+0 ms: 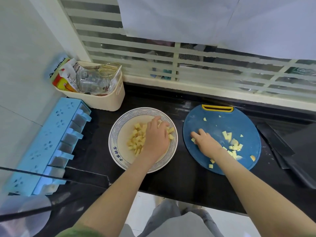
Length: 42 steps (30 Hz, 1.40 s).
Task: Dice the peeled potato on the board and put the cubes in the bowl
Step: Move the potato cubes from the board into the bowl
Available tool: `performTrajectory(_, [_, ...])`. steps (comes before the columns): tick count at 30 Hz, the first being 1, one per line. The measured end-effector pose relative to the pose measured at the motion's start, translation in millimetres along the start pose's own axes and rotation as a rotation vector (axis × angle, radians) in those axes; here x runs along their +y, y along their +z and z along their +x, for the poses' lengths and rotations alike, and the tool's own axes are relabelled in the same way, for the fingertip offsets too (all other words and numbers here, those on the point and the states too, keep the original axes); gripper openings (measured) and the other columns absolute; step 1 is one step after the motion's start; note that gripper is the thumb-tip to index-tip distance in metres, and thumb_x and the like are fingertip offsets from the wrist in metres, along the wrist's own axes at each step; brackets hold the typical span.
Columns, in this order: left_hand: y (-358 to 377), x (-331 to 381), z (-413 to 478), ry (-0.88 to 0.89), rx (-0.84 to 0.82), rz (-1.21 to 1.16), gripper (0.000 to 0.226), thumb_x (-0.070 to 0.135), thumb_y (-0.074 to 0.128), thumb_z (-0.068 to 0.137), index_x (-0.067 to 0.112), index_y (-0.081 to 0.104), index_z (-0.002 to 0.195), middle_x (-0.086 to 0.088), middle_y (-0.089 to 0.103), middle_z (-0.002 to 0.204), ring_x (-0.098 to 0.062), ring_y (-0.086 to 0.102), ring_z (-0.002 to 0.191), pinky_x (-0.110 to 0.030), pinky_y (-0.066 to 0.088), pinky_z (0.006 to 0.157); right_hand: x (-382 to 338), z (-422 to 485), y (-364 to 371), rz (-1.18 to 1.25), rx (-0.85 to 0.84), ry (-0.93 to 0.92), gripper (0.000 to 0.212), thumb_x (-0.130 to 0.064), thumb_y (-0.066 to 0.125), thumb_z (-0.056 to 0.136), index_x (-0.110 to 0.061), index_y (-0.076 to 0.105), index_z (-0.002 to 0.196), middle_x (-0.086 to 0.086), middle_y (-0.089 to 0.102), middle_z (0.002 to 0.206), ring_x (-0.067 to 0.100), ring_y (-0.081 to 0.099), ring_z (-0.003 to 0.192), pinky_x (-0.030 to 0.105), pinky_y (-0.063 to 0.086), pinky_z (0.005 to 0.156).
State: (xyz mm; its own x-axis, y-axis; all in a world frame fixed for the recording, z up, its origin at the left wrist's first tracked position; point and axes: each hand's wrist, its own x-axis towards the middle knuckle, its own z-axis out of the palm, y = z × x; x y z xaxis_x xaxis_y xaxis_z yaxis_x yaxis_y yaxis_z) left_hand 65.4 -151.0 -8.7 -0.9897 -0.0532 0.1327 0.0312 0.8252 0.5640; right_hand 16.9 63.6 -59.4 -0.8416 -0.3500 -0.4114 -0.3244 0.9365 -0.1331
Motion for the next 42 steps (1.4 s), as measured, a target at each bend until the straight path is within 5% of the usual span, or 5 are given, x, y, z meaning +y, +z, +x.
performTrajectory(4, [1, 2, 0, 0.002, 0.02, -0.013, 0.02, 0.003, 0.05, 0.091, 0.006, 0.063, 0.105, -0.016, 0.041, 0.139, -0.029, 0.039, 0.122, -0.031, 0.033, 0.098, 6, -2, -6, 0.201, 0.057, 0.055, 0.023, -0.007, 0.044, 0.099, -0.005, 0.041, 0.122, 0.019, 0.042, 0.117, 0.03, 0.045, 0.076, 0.035, 0.033, 0.068])
performTrajectory(15, [-3, -8, -11, -0.023, 0.031, -0.011, 0.019, 0.005, 0.052, 0.09, 0.008, 0.064, 0.105, -0.015, 0.042, 0.138, -0.029, 0.039, 0.125, -0.038, 0.038, 0.101, -2, -4, -12, 0.338, 0.075, 0.158, 0.017, 0.001, 0.044, 0.096, -0.014, 0.037, 0.093, 0.013, 0.048, 0.099, 0.026, 0.046, 0.081, 0.029, 0.034, 0.07])
performTrajectory(22, [-7, -13, -11, -0.058, 0.055, -0.006, 0.02, 0.004, 0.053, 0.089, 0.01, 0.065, 0.104, -0.015, 0.042, 0.138, -0.029, 0.038, 0.123, -0.037, 0.038, 0.098, -1, -1, -10, 0.292, 0.029, 0.1, 0.042, 0.001, 0.042, 0.097, -0.017, 0.042, 0.136, 0.013, 0.045, 0.122, 0.035, 0.055, 0.098, 0.036, 0.045, 0.083])
performTrajectory(35, [-11, -18, -5, -0.131, 0.087, -0.032, 0.023, 0.003, 0.051, 0.09, 0.008, 0.063, 0.109, -0.014, 0.04, 0.139, -0.027, 0.038, 0.12, -0.038, 0.04, 0.099, -60, -4, -53, 0.663, 0.455, 0.008, 0.016, -0.01, 0.052, 0.096, -0.017, 0.057, 0.11, -0.004, 0.044, 0.089, 0.008, 0.046, 0.075, 0.025, 0.045, 0.073])
performTrajectory(42, [-11, -15, 0, -0.157, 0.1, -0.039, 0.027, 0.003, 0.047, 0.092, 0.01, 0.062, 0.112, -0.013, 0.041, 0.138, -0.027, 0.036, 0.122, -0.038, 0.037, 0.101, -81, -2, -58, 0.685, 0.396, -0.127, 0.026, -0.013, 0.048, 0.101, -0.014, 0.06, 0.124, 0.003, 0.057, 0.111, 0.011, 0.053, 0.099, 0.019, 0.037, 0.084])
